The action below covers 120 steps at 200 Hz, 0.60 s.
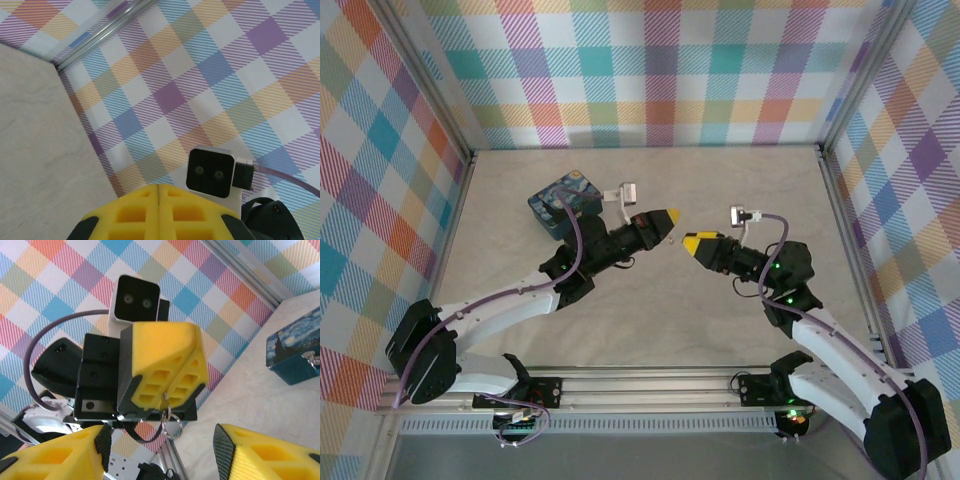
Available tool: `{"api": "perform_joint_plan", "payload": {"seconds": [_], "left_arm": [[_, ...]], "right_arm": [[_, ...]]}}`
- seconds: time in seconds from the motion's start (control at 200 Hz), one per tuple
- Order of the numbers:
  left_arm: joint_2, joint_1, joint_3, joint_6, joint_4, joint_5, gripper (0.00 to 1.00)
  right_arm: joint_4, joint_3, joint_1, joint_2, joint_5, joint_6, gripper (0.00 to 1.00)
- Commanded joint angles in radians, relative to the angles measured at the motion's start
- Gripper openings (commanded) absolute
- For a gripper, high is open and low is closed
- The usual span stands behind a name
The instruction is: Unlock a padlock with a key
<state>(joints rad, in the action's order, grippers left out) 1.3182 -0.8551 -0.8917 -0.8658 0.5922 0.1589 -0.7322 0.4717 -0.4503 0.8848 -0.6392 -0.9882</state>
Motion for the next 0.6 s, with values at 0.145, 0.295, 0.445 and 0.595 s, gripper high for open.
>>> {"api": "perform_joint_plan", "payload": {"seconds": [0.145,0.295,0.445,0.595], "left_arm": [[-0.024,-0.015,0.013,0.024,0.063,-0.002,0.00],[-0.015,-0.019,0.010,0.019,0.069,0.000,0.00],[-0.013,-0.018,0.015,0.012,0.077,-0.002,0.00],[-0.015,-0.019,0.019,0.011,0.079,-0.008,0.00]], "right_arm": [[-0.154,0.039,-0.029,0.056,0.015,-0.050,0.58],[-0.145,0.059,-0.057,0.076,0.017,-0.030,0.54],[-0.142,0.056,-0.071,0.091,0.028,-0.030,0.50],[-0.134,0.056,-0.080,0.101,0.035,-0.030,0.48]]}}
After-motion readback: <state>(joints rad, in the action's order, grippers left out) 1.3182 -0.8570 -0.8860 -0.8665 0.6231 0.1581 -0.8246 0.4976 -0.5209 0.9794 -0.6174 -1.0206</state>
